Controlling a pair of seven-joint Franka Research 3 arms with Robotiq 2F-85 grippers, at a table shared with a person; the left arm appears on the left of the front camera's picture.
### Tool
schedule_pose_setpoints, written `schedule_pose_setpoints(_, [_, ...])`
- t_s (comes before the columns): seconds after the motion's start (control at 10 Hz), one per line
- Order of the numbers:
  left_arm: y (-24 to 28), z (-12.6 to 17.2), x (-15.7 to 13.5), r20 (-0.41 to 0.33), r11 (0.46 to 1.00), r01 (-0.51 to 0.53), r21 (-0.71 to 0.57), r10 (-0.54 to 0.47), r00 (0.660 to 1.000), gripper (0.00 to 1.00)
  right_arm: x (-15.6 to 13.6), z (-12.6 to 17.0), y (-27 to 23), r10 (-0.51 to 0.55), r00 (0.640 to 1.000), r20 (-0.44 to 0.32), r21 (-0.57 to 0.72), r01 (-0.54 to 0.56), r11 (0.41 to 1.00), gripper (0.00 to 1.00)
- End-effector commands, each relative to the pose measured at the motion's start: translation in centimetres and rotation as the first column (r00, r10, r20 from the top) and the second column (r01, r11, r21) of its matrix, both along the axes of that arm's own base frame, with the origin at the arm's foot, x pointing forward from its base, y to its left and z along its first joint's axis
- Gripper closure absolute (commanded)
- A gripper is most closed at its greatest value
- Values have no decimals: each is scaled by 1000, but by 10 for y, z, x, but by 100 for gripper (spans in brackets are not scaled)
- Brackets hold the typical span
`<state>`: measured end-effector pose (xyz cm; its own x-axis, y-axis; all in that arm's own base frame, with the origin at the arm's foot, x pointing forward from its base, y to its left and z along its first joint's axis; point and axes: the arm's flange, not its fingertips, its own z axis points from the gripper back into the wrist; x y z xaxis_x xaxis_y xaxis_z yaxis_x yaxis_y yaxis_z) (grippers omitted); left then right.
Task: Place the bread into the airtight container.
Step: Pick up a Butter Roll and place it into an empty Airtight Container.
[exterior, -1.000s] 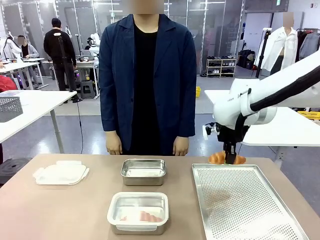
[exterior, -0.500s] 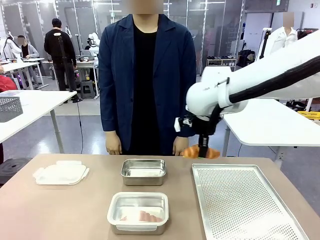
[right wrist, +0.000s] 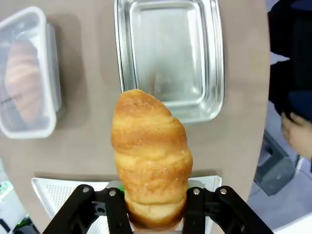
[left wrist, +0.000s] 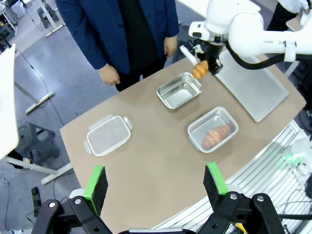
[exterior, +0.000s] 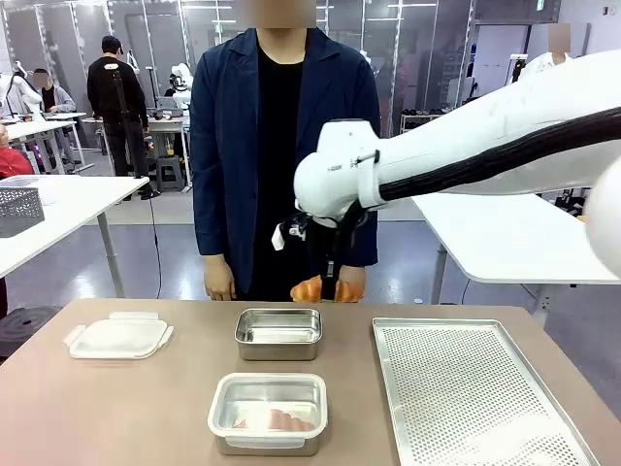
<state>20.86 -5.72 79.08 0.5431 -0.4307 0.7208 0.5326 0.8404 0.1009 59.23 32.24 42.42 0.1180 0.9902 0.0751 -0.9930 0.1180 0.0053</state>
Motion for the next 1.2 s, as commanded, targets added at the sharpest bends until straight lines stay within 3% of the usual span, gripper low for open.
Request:
schedule_pose_setpoints(0.0, [0,1,0,3,1000,6,6,-6,1000,0,16,-8,31,-14,1000,-9,-62,14,998,75])
schedule_pose_setpoints(0.6, [0,1,0,3,1000,6,6,-6,1000,0,17,-46,104,13,1000,-27,-63,-15,998,75])
schedule_pose_setpoints(1.1, [0,1,0,3,1000,6,6,-6,1000,0,21,-66,109,11,998,-57,-33,-13,999,75])
